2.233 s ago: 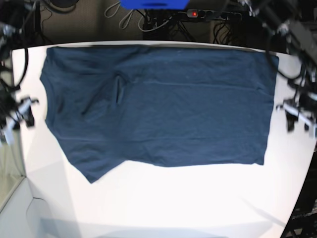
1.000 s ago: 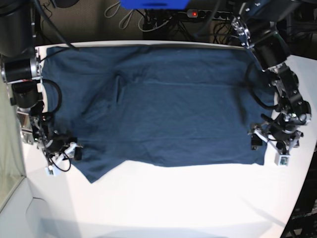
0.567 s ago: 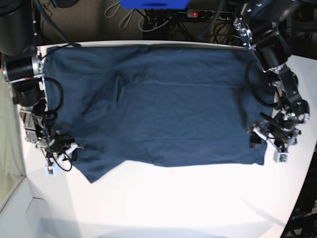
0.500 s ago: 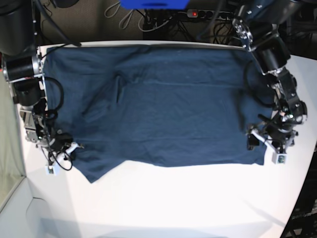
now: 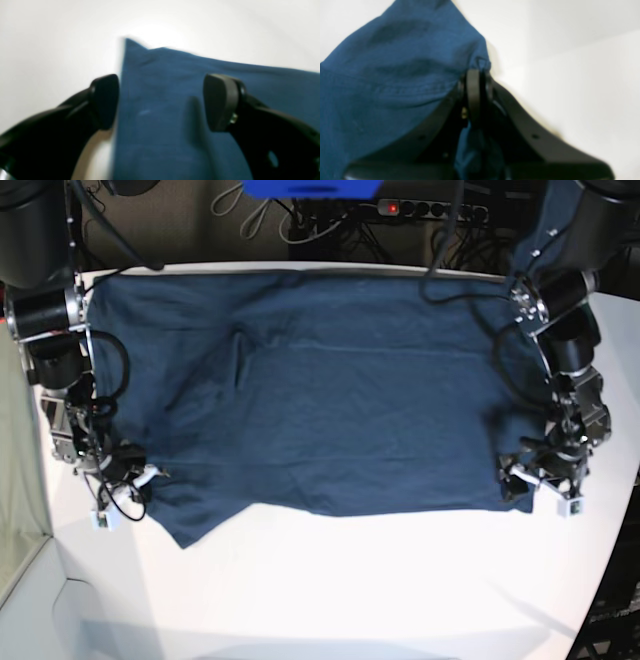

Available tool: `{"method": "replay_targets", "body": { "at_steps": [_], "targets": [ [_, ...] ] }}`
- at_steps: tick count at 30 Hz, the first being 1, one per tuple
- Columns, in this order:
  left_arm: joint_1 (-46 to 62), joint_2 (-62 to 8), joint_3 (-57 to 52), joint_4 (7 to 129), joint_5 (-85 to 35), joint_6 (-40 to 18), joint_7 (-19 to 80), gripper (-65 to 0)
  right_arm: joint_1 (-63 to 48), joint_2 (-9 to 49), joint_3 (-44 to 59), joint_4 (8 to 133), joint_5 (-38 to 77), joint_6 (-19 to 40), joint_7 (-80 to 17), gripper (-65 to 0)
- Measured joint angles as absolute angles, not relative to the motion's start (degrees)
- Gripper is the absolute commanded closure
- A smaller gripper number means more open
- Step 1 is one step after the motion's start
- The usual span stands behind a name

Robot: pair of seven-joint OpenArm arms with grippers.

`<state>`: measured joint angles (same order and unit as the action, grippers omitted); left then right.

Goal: Layout the t-shirt on the table in an organized manner, then fold the t-shirt properly
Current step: 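Grasp the shirt's side edges midway with both grippers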

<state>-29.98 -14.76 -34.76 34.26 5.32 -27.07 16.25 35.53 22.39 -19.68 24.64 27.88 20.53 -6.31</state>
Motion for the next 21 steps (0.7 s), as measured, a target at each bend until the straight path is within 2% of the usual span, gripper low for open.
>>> {"method": "replay_targets", "body": {
  "at_steps": [10, 17, 21],
  "targets": [
    [-34.7, -18.1, -34.2, 20.8, 4.9, -25.3, 9.0, -51.0, 35.2, 22.4, -19.7, 24.7, 27.9, 20.5, -5.9, 0.0],
    [-35.3, -18.7, -20.7, 19.1, 4.4, -24.4, 7.0, -50.8, 35.2, 22.3, -19.7, 24.7, 27.9, 20.5, -5.9, 0.0],
    [-35.7, -18.1, -17.9, 19.0, 4.2, -24.4, 7.0, -50.5, 35.2, 22.3, -19.7, 24.7, 27.9, 20.6, -5.9, 0.0]
  ]
}}
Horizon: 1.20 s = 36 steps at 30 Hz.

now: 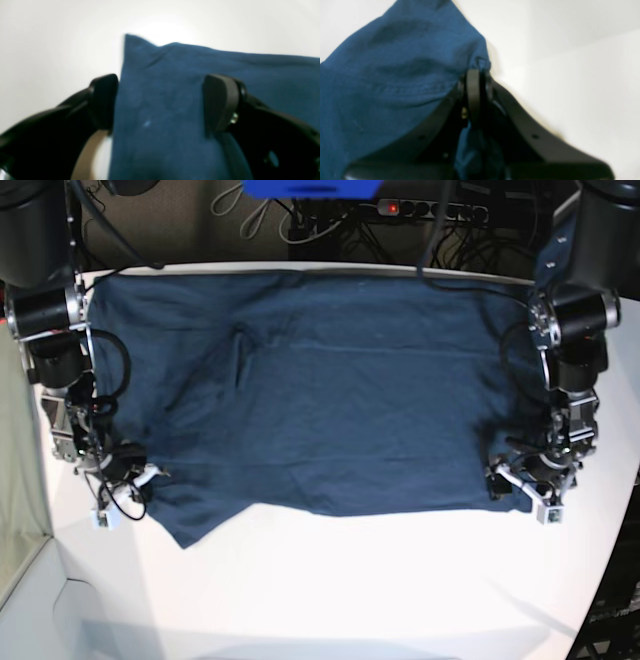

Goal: Layout the t-shirt on the table in an organized manner, then fold the t-shirt properly
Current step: 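Grasp the shirt's side edges midway with both grippers, then lift the hem half and fold it toward the collar with both grippers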

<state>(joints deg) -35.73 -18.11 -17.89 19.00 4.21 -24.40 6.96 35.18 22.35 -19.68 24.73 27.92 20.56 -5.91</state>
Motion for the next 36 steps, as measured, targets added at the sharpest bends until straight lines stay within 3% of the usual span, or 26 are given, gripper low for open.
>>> {"method": "replay_targets", "body": {
  "at_steps": [4, 9, 10, 22, 36],
  "targets": [
    [-35.6, -17.9, -17.9, 18.9, 4.0, -24.4, 6.7, -36.6, 35.2, 22.3, -19.7, 24.7, 27.9, 20.5, -5.9, 0.0],
    [-34.5, -18.1, -17.9, 18.9, 3.0, -24.3, 5.0, -3.6, 35.2, 22.3, -19.7, 24.7, 27.9, 20.5, -5.9, 0.0],
    [-34.5, -18.1, -18.0, 18.9, 2.8, -24.3, 5.1, 0.0, 35.2, 22.4, -19.7, 24.7, 27.9, 20.5, -5.9, 0.0],
    [-34.4, -17.5, -18.0, 23.0, 3.8, -25.1, 10.3, -0.1, 35.1, 22.4, -18.9, 29.3, 27.2, 20.7, -10.7, 0.0],
    [-22.3, -13.8, -17.8, 51.9, 1.1, -26.3, 26.1, -0.1, 27.9, 23.2, -6.2, 42.3, 26.5, 20.9, -14.6, 0.0]
  ]
}}
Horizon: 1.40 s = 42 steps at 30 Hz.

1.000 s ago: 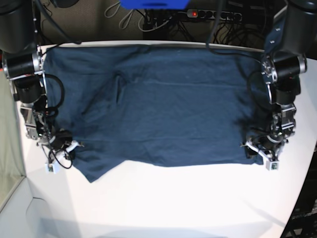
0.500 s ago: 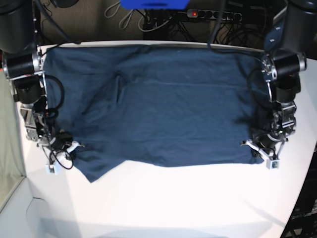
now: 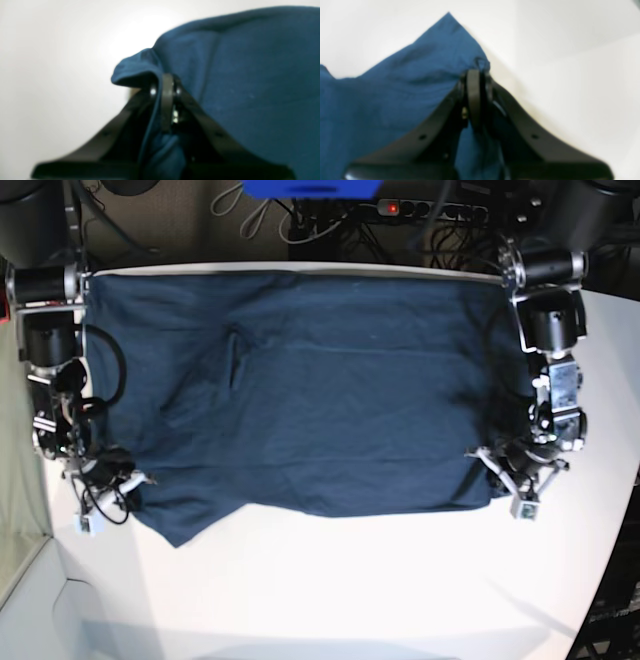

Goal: Layout the t-shirt on the table in an organized manner, then fold the t-shirt properly
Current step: 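Lift the hem half and fold it toward the collar with both grippers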

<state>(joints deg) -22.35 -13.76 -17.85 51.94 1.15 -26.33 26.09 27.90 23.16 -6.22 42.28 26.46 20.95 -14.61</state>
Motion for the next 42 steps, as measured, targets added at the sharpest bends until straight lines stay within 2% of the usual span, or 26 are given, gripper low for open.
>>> {"method": "replay_targets", "body": {
  "at_steps": [5, 8, 16, 28, 31, 39, 42],
  "targets": [
    [-18.9, -15.0, -17.8, 59.1, -5.5, -25.8, 29.0, -0.1, 26.3, 23.3, -3.6, 42.5, 26.8, 21.1, -15.6, 0.0],
    [-16.1, -15.3, -17.9, 61.5, -7.1, -26.0, 30.2, -0.1, 24.3, 24.0, -0.7, 44.0, 26.4, 24.4, -15.9, 0.0],
    [-11.2, -15.2, -20.5, 70.9, -11.9, -26.2, 29.8, -0.1, 17.7, 24.2, 4.5, 55.1, 26.3, 25.8, -20.2, 0.0],
    [-7.7, -15.1, -23.7, 72.5, -11.6, -26.0, 30.3, -0.1, 6.0, 24.2, 10.5, 72.3, 26.3, 27.3, -23.4, 0.0],
    [-6.8, -15.1, -23.7, 72.6, -11.7, -25.9, 30.4, -0.1, 3.9, 24.1, 12.1, 73.8, 26.3, 30.9, -23.4, 0.0],
    [-0.9, -15.1, -23.7, 77.6, -11.6, -26.0, 30.5, -0.1, -1.0, 23.9, 13.5, 74.4, 26.2, 31.8, -23.6, 0.0],
    [-0.8, -15.0, -24.2, 78.3, -11.8, -26.0, 30.3, -0.1, -1.1, 23.9, 13.5, 74.4, 26.3, 33.9, -23.5, 0.0]
  ]
}}
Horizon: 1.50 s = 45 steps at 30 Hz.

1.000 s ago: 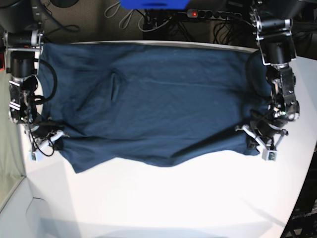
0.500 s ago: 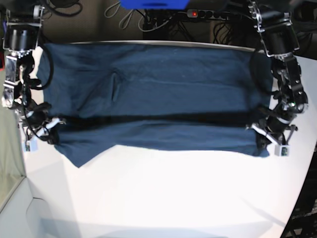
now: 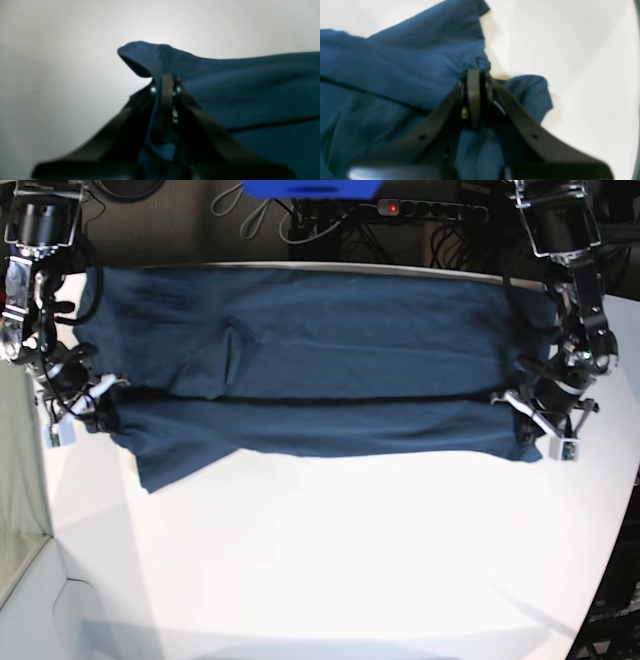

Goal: Layout the t-shirt on the table in an organized manner, then fold the t-shirt properly
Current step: 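Lift the hem half and fold it toward the collar with both grippers, then lower the folded half onto the shirt with both grippers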

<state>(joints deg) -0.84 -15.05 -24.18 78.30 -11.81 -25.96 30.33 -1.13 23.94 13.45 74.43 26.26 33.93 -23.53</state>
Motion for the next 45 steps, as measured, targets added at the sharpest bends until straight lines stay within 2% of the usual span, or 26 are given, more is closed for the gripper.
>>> {"method": "replay_targets", "body": {
  "at_steps": [5, 10, 19, 22, 29, 45],
  "targets": [
    [0.0, -14.2, -28.3, 80.1, -11.9, -26.1, 30.5, -0.1, -1.2, 24.0, 13.5, 74.4, 26.3, 34.3, -23.4, 0.0],
    [-0.4, -13.8, -30.2, 82.3, -11.9, -26.2, 36.4, -0.1, -1.3, 24.0, 13.5, 74.4, 26.3, 34.5, -23.4, 0.0],
    [1.3, -13.7, -30.3, 87.2, -11.9, -26.2, 40.9, -0.1, -4.8, 24.0, 15.8, 77.3, 26.1, 35.6, -23.8, 0.0],
    [2.4, -13.6, -30.4, 88.8, -11.9, -26.2, 41.2, -0.1, -5.9, 24.0, 17.7, 80.0, 25.9, 39.3, -23.8, 0.0],
    [6.4, -13.6, -30.4, 92.3, -12.0, -26.2, 41.2, -0.1, -9.4, 23.9, 17.9, 80.2, 25.9, 39.6, -23.6, 0.0],
    [8.6, -14.1, -30.1, 90.2, -11.5, -26.2, 40.8, -0.1, -12.2, 23.9, 17.9, 80.2, 25.9, 39.6, -23.2, 0.0]
  ]
}}
